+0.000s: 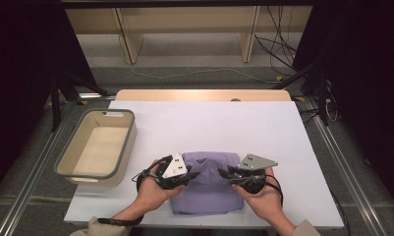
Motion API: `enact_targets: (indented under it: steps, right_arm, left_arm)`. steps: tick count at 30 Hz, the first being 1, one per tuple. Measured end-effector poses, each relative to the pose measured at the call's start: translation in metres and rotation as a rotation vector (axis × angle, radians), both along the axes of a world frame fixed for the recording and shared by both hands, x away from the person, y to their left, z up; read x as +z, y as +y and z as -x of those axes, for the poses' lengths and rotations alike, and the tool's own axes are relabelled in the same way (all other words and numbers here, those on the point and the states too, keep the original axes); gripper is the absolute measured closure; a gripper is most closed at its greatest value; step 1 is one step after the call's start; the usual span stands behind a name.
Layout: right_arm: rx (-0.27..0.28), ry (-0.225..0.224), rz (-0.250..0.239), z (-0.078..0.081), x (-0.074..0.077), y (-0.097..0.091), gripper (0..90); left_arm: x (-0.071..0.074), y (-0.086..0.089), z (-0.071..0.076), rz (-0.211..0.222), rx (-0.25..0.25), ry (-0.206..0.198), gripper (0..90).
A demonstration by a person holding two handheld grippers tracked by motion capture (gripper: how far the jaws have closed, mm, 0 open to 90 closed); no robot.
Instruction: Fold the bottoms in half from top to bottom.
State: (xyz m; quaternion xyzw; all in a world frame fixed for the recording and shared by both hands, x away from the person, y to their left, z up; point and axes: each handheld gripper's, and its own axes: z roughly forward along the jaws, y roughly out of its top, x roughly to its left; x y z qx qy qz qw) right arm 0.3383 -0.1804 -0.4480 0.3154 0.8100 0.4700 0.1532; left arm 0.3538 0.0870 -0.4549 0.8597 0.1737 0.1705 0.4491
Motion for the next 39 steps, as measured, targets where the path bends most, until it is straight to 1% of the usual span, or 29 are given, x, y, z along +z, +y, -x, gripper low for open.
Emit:
enact_targets:
  steps: [9,13,25,32,39]
  right_arm:
    - [0.006,0.008,0.006,0.001,-0.001,0.000,77.5]
    - [0.013,0.020,0.011,0.002,-0.003,0.000,77.4]
    - [0.023,0.032,0.024,0.003,-0.004,-0.001,77.3]
    - [0.032,0.039,0.030,0.004,-0.006,-0.001,77.2]
    - [0.047,0.058,0.045,0.005,-0.009,0.000,76.9]
  left_arm:
    - [-0.002,-0.001,0.001,-0.011,-0.006,-0.002,76.4]
    - [-0.004,-0.001,0.002,-0.018,-0.010,0.006,76.2]
    - [-0.006,-0.003,0.003,-0.029,-0.019,0.012,76.1]
    - [-0.009,-0.003,0.004,-0.044,-0.029,0.023,75.8]
    - [-0.012,-0.003,0.004,-0.063,-0.040,0.038,75.4]
